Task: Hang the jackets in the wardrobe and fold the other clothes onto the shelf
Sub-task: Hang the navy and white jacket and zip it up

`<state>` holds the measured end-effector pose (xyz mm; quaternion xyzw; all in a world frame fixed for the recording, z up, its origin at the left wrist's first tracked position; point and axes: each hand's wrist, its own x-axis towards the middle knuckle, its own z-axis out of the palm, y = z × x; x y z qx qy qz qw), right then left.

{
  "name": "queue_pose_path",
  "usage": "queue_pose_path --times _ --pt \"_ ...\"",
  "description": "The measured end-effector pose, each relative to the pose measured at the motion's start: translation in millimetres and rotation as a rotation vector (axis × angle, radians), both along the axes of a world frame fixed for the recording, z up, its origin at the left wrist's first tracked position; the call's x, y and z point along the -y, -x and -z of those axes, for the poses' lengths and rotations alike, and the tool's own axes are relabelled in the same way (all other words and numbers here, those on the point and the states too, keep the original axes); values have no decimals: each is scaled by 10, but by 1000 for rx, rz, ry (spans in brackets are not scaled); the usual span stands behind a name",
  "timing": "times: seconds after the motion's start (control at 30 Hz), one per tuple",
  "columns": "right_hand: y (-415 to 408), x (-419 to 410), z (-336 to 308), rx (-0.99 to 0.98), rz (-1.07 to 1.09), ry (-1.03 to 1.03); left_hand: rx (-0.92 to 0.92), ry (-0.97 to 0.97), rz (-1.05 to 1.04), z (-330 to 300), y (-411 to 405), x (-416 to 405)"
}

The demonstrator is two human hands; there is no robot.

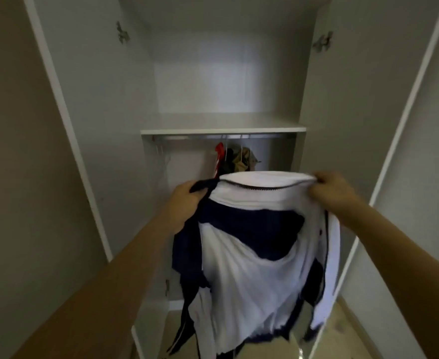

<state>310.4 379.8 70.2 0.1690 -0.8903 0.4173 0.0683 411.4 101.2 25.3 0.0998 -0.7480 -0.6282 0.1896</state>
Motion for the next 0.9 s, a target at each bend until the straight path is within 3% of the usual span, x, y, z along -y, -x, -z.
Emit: queue_pose_path --times 0.07,0.13,0.23,0.3,0.4,0.47,0.53,0.6,0.7,0.77,0.83,0.9 --pt "197 246 117 57 -275 -52 -79 90 8 -245 385 -94" --pt "395 570 213 52 -465 -73 -142 344 95 -483 732 -228" --pt "718 887 116 41 -438 134 -122 636 217 -602 1088 -158" --pt "945 1022 1 99 -354 322 28 671 230 -459 1198 50" --pt "1237 1244 -82 152 -322 460 288 614 118 41 1295 392" --pt "1425 1381 -64 248 -335 476 357 497 43 368 1369 634" --pt "1600 1505 9 383 -439 430 362 389 -43 562 1518 866" --pt "1764 1676 130 492 -609 250 324 386 -82 612 1767 1041" --pt "1931 2103 269 479 -740 -95 275 325 -15 539 2223 1281" --pt "2172 2422 314 383 -646 -38 391 311 117 457 2428 1581" --pt "2428 2723 312 367 -517 106 636 215 307 453 2574 1979" --pt "2649 3006 324 397 -478 136 788 128 298 531 2737 2393"
